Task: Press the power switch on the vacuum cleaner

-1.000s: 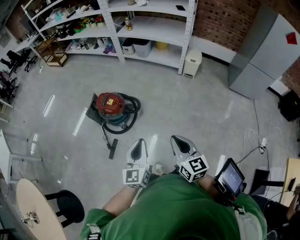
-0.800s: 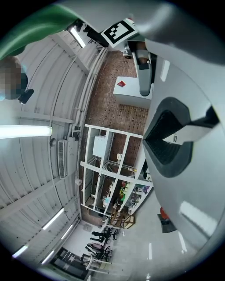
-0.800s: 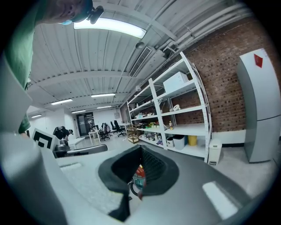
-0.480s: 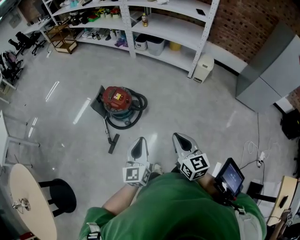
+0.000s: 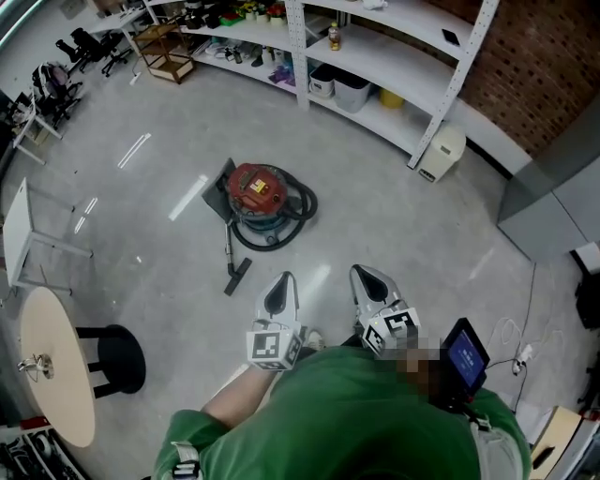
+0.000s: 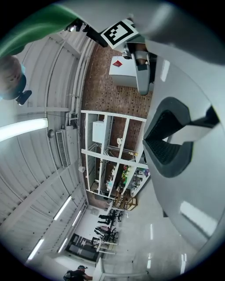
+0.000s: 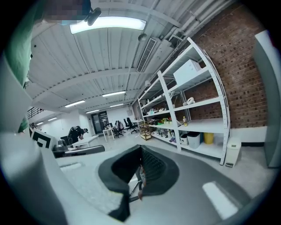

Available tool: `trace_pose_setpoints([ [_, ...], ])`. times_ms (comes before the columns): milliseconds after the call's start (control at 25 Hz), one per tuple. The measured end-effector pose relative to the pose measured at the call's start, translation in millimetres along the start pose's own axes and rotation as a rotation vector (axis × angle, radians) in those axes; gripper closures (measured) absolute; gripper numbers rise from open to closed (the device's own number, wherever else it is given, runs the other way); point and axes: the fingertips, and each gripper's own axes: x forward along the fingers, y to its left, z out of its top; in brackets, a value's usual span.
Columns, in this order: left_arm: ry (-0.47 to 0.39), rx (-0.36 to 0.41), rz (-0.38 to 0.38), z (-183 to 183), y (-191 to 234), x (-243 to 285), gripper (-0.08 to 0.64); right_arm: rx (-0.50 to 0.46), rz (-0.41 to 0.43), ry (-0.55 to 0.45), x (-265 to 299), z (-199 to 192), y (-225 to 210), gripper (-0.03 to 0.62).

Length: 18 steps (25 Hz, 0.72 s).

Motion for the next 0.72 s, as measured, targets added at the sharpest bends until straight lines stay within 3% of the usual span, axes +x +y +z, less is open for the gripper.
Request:
trace_pose_setpoints([
  [720,-0.017,0.036,0.251,1.1,-59.5,106.7,0.554,0.003,0.223,0.042,49.2,36.8,-131.8,0.591],
])
